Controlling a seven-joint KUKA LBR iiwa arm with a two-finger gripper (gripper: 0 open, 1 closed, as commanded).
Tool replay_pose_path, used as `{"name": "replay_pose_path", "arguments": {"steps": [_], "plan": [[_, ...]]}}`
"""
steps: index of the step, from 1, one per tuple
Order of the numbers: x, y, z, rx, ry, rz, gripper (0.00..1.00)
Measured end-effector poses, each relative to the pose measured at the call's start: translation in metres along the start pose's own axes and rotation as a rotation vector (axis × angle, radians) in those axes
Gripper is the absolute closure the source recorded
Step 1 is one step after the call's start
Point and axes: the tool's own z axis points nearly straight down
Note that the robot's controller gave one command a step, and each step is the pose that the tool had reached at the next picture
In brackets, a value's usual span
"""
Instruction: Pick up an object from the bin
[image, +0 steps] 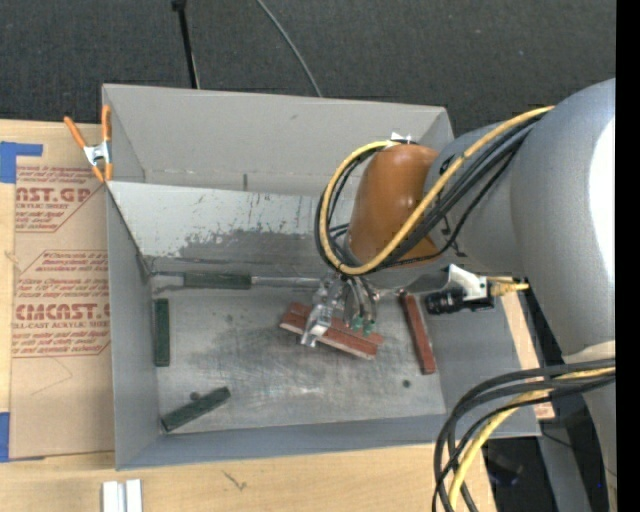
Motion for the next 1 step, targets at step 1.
{"name": "replay_pose_path", "arguments": {"steps": [1], "plan": [[0.0000,0.0001,-0.0140,0.000,0.000,0.000,1.00]]}}
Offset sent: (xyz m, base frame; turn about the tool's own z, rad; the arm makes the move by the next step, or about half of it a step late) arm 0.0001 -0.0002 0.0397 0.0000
